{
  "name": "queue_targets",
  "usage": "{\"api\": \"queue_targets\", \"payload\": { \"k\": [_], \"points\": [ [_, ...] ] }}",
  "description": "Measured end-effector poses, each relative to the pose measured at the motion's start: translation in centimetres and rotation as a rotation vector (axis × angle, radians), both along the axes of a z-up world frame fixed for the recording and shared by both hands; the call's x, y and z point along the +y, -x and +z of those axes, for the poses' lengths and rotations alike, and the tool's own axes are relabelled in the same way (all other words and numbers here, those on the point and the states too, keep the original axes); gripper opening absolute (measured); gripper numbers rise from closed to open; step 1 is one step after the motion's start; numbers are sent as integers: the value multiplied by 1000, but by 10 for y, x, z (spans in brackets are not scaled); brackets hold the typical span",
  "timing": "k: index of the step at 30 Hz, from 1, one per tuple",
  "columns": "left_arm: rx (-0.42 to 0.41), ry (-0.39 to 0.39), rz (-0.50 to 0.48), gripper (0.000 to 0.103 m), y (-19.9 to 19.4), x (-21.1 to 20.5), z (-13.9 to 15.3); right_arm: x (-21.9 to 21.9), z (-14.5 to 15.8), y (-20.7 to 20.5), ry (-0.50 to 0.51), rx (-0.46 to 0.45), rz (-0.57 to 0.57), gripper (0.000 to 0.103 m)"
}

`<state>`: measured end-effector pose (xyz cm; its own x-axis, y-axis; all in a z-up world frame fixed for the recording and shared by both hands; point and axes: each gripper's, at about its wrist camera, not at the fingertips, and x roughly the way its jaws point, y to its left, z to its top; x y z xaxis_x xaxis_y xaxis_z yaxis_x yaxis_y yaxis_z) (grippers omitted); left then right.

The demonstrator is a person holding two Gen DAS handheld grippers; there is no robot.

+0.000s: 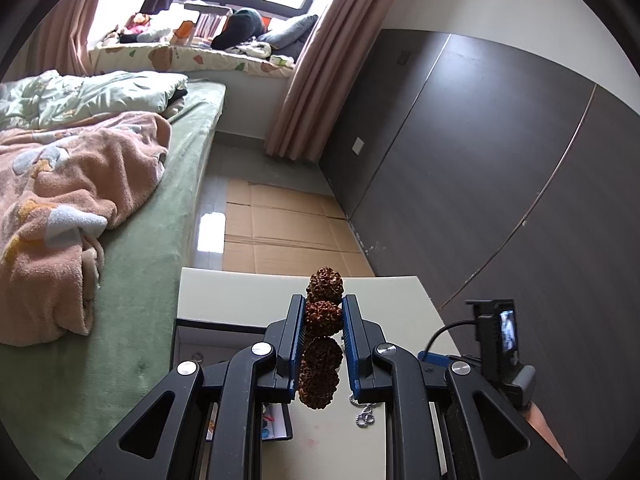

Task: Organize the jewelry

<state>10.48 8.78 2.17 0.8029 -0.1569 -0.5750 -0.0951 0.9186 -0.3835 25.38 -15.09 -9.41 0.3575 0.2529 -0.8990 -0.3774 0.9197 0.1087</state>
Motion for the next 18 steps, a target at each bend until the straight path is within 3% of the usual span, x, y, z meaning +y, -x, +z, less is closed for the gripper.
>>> {"api": "queue_targets", "payload": {
  "k": [6,10,12,14,18],
  "points": [
    [5,2,7,19,-1,3,-2,12,-19,-6,69,11,39,45],
    [16,-2,12,19,-2,5,-5,18,-20,-2,87,-40,55,45],
    [19,-2,18,19,-1,7,-6,18,-19,0,83,-44,62,38],
    [23,-4,23,19,-1,9,-7,15,-18,2,61,-15,69,17],
    [33,-9,28,19,2,11,-11,10,-18,6,35,21,75,16]
  ]
}}
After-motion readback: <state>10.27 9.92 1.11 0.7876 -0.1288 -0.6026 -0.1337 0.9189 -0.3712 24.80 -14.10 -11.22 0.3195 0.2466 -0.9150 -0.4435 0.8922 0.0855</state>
